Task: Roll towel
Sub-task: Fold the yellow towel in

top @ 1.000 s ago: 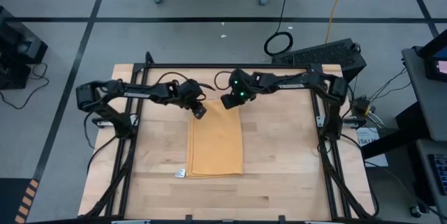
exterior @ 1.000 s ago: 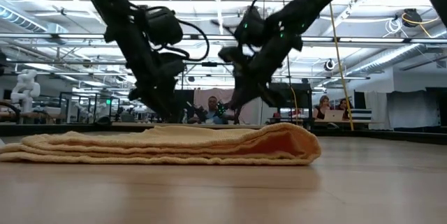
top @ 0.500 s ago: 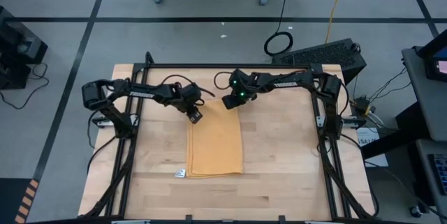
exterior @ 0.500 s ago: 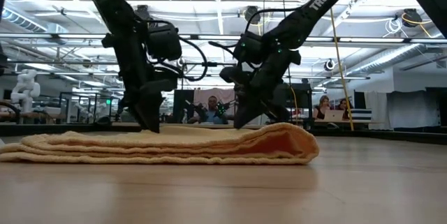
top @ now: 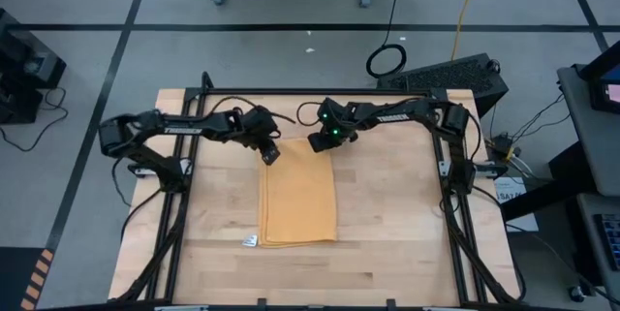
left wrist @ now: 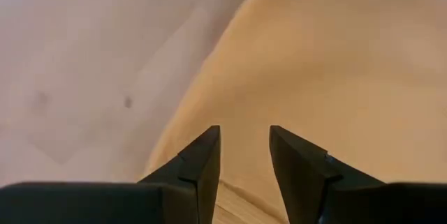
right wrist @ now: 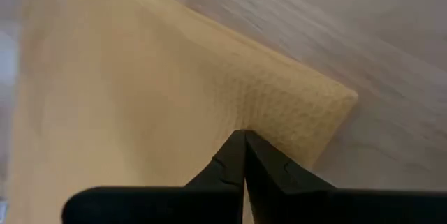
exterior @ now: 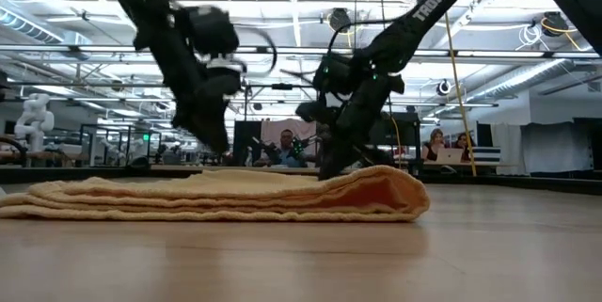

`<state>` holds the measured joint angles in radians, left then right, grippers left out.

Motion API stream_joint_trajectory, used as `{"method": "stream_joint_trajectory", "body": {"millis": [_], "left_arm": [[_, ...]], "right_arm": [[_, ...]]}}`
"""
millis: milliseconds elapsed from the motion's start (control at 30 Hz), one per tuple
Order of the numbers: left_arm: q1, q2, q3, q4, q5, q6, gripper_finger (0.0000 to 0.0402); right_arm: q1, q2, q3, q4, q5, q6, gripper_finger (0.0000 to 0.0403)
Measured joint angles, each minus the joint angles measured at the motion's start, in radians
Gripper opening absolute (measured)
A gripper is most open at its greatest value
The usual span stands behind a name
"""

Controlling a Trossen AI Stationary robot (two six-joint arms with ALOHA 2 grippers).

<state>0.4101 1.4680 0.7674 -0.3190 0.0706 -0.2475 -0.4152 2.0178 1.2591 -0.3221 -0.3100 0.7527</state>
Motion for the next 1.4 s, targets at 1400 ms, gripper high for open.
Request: {"method": "stream_joint_trajectory", "body": {"millis": [1400], "left_arm": [[0.064,0.218,0.010,0.093,0.113,0.100,0.0129]], "right_arm": [[0.183,0.004,0.000,0.172,0.072,0.093,0.0000]]}}
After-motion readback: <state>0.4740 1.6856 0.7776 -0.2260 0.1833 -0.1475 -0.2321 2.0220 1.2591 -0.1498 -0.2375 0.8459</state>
